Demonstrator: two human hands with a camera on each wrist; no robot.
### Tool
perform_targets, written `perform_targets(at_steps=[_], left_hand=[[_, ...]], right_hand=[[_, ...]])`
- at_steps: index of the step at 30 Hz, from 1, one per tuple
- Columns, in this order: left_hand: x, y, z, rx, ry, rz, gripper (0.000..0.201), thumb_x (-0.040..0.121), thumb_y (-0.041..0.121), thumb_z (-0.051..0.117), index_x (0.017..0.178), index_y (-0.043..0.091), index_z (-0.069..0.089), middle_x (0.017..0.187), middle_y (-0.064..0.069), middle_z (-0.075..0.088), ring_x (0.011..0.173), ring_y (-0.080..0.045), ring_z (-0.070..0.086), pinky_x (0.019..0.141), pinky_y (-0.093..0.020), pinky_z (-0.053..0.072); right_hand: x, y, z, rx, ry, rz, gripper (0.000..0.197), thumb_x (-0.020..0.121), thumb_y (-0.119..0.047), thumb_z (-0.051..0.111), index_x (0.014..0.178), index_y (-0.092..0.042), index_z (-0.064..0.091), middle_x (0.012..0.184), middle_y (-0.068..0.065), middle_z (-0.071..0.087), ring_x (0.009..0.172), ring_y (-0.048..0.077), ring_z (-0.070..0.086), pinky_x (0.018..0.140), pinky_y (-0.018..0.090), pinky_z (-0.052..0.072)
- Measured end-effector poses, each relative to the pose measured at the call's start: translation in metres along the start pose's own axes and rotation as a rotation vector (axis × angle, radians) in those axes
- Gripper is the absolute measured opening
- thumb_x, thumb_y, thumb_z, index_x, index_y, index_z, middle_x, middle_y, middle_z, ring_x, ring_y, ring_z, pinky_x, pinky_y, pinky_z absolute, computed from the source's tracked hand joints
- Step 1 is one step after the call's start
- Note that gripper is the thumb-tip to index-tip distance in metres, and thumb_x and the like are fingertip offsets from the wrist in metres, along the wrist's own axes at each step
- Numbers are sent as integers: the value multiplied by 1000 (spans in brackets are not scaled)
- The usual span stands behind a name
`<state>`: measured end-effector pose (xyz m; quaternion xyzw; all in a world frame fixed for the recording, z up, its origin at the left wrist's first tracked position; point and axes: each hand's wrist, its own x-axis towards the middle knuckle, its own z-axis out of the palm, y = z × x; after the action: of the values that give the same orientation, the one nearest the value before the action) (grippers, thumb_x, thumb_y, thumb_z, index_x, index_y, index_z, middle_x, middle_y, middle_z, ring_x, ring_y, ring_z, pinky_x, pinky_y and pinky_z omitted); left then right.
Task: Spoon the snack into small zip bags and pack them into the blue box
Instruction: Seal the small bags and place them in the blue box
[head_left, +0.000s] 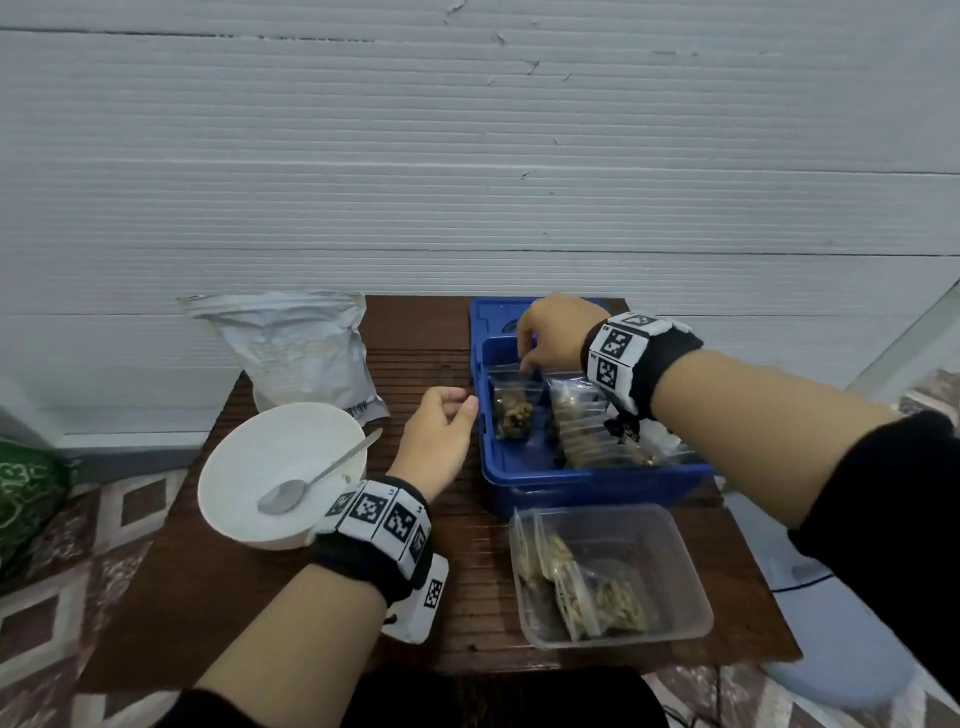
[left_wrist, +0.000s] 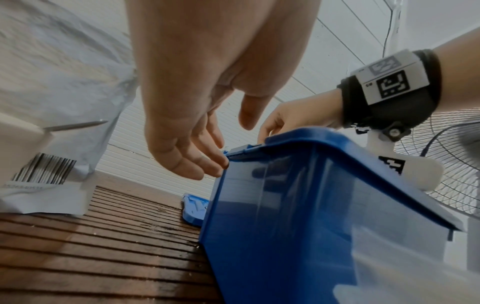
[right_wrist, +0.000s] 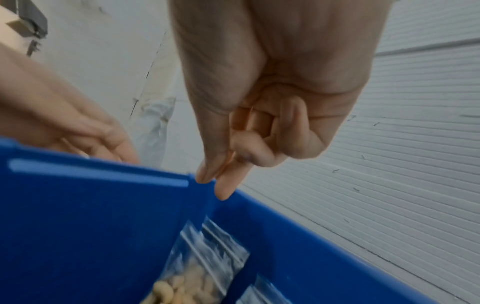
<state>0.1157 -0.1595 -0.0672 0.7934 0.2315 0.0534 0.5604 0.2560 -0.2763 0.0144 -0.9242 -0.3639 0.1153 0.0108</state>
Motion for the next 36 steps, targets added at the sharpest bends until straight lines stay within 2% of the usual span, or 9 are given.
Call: perform_targets(at_steps=[5, 10, 14, 18, 21, 26, 31, 33, 36], left_hand=[[-24, 3, 1, 37, -12, 2, 32, 100, 32, 49, 126, 14, 48, 100, 8, 57, 94, -7, 52, 82, -22, 36], [-52, -5, 4, 71, -45, -20, 37, 99, 36, 49, 128, 13, 46, 109, 1, 63, 105, -15, 58, 93, -30, 43], [-71, -19, 10, 90, -88, -63, 40, 99, 42, 46, 127, 13, 45, 111, 0, 62, 105, -19, 61, 97, -35, 46], [-89, -30, 18, 115, -165, -92, 34, 99, 45, 45, 119, 18, 46, 109, 0, 62, 102, -18, 60, 89, -33, 47], [-101, -31, 22, 130, -199, -96, 33, 98, 46, 45, 114, 18, 49, 105, 1, 62, 96, -16, 60, 81, -30, 46], [-119, -29, 23, 192, -190, 49, 6, 96, 25, 58, 96, 23, 52, 92, 3, 57, 76, -4, 51, 58, -11, 40], [-127, -24, 21, 257, -309, 299, 22, 89, 12, 66, 105, 26, 62, 104, 9, 57, 83, 1, 52, 74, -1, 39], [-128, -21, 21, 233, -303, 336, 17, 88, 11, 68, 95, 26, 65, 101, 10, 61, 83, 1, 55, 75, -3, 40], [-128, -21, 21, 236, -246, 365, 13, 86, 13, 70, 84, 24, 64, 89, 12, 62, 82, 3, 56, 74, -4, 39]], right_hand=[[-53, -8, -2, 200, 76, -18, 12, 81, -27, 74, 84, -15, 74, 82, -5, 68, 74, 8, 59, 67, 26, 47], [-117, -25, 32, 232, -91, 18, 21, 78, -36, 76, 73, -16, 73, 73, -3, 71, 69, 8, 63, 66, 26, 51], [-159, -32, 77, 217, -175, 137, 32, 80, -41, 72, 82, -9, 73, 80, 5, 71, 74, 20, 66, 67, 33, 55], [-186, -46, 117, 276, -177, 255, 47, 75, -59, 68, 84, -13, 62, 85, 4, 65, 79, 21, 62, 68, 34, 50], [-194, -55, 139, 299, -69, 301, 31, 84, -44, 61, 89, -13, 62, 97, 10, 66, 92, 28, 64, 76, 34, 51], [-203, -57, 131, 336, 37, 290, 20, 88, -25, 54, 88, -9, 65, 99, 14, 66, 95, 30, 63, 76, 33, 48], [-211, -50, 105, 391, 67, 184, 8, 87, -20, 64, 79, -20, 63, 82, 1, 65, 83, 19, 59, 71, 26, 42], [-213, -48, 100, 424, 88, 159, 15, 85, -24, 68, 73, -25, 60, 68, -11, 56, 69, 9, 52, 66, 24, 36], [-213, -45, 98, 505, 119, 140, 17, 83, -23, 72, 69, -27, 62, 69, -11, 59, 69, 7, 55, 64, 21, 40]])
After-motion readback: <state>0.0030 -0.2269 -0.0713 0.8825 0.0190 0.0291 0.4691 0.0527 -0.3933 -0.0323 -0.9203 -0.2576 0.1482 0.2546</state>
